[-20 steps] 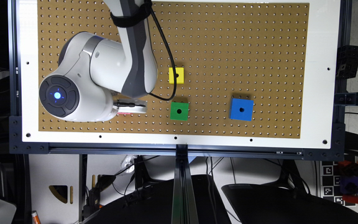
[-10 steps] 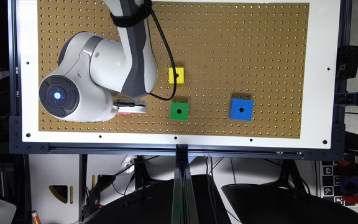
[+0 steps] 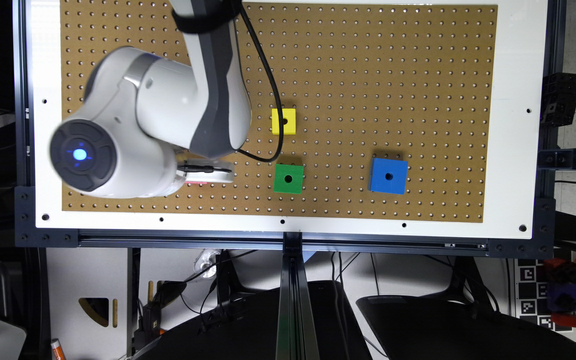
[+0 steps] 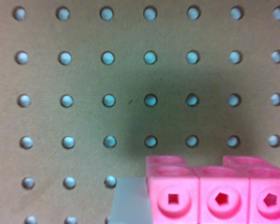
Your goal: Pick up pink block.
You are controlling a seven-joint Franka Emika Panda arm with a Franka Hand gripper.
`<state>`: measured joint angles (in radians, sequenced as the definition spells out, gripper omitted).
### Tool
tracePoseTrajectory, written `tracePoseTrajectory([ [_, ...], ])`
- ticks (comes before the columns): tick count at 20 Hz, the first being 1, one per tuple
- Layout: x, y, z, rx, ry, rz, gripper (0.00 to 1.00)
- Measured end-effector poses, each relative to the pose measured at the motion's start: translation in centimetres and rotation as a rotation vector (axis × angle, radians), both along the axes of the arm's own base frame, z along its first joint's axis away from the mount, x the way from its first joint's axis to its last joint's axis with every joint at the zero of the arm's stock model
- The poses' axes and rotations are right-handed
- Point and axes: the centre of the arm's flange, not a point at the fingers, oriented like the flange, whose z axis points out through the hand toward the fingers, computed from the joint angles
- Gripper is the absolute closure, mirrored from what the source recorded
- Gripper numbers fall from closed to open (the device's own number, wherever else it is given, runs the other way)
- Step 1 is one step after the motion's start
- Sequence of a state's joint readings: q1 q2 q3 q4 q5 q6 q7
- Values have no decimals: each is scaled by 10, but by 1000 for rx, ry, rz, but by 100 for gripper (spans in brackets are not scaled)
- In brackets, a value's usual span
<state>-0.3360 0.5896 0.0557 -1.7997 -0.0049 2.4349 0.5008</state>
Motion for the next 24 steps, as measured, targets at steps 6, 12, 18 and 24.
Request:
tracePoseTrajectory([
  [6,-1,0,37,-3,2,2,100],
  [12,-6,2,92,-8,2,4,100],
  [18,-11,3,127,-15,-8,5,100],
  [24,-15,4,152,-20,-18,5,100],
])
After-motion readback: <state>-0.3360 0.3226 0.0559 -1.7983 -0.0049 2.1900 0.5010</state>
